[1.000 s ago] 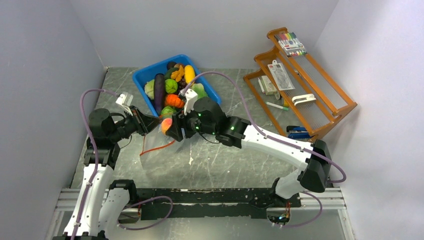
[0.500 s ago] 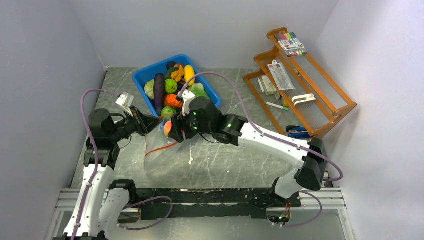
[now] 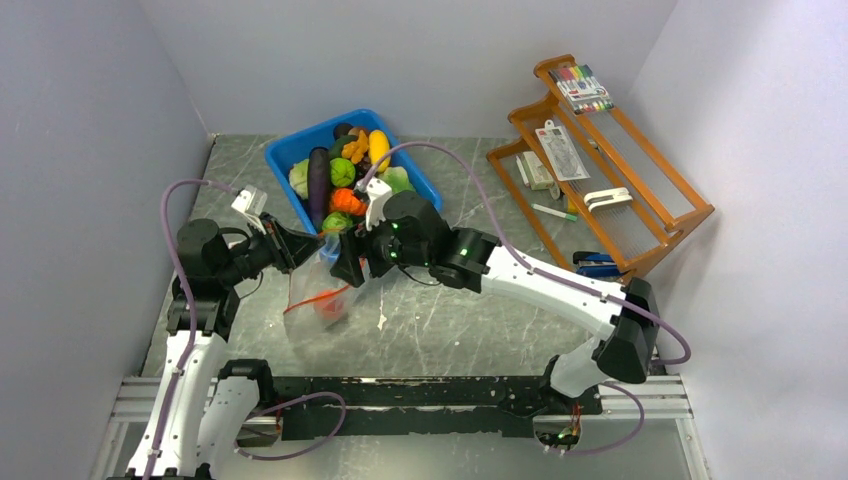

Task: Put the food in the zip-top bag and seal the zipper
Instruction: Place the fake fruit in the zipper food storage bag, then pick up the fake fruit from the bin.

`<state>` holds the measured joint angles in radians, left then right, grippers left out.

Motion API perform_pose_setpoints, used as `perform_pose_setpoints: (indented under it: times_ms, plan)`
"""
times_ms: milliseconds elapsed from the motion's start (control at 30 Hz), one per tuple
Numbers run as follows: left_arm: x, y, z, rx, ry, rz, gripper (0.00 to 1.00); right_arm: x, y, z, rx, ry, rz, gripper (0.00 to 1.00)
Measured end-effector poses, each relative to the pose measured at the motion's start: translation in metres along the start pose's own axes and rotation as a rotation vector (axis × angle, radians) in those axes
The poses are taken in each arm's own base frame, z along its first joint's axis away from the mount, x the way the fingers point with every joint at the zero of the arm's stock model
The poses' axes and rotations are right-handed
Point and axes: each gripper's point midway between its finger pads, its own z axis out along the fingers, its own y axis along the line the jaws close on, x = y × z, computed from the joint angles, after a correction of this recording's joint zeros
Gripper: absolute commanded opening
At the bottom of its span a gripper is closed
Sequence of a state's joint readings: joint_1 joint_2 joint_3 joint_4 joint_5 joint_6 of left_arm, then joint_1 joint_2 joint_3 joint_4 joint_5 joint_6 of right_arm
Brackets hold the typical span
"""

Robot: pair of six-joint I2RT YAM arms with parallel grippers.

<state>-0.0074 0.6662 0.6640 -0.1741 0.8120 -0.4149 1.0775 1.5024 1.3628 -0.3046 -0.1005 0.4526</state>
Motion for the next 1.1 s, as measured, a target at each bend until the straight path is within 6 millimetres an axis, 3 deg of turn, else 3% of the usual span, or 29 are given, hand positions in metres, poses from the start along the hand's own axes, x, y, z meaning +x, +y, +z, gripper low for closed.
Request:
perform_pose_setpoints:
  times_ms: [333,567,733,867,900,933,1100]
  plan:
    - [0.0,-0.002,-0.001,0.001,-0.002,-0.002,0.07,-0.023,0.006,-0.014,-0.02,-0.086,-0.048,0.68]
    - [0.01,0.001,-0.003,-0.011,0.029,-0.031,0.07,-0.07,-0.013,-0.027,0.071,-0.206,-0.099,0.67]
    - [0.016,0.002,-0.004,-0.015,0.05,-0.038,0.07,-0.091,-0.047,-0.033,0.151,-0.256,-0.088,0.67]
    - [0.017,0.002,-0.004,-0.006,0.057,-0.022,0.07,-0.102,-0.088,-0.032,0.237,-0.276,-0.078,0.65]
    - [0.018,0.001,-0.004,0.002,0.061,-0.015,0.07,-0.099,-0.118,-0.022,0.304,-0.256,-0.076,0.63]
    - [0.018,0.001,-0.004,0.002,0.061,-0.015,0.07,-0.099,-0.118,-0.022,0.304,-0.256,-0.076,0.63]
    - [0.017,-0.002,-0.006,0.006,0.053,0.005,0.07,-0.082,-0.168,0.0,0.448,-0.191,-0.066,0.59]
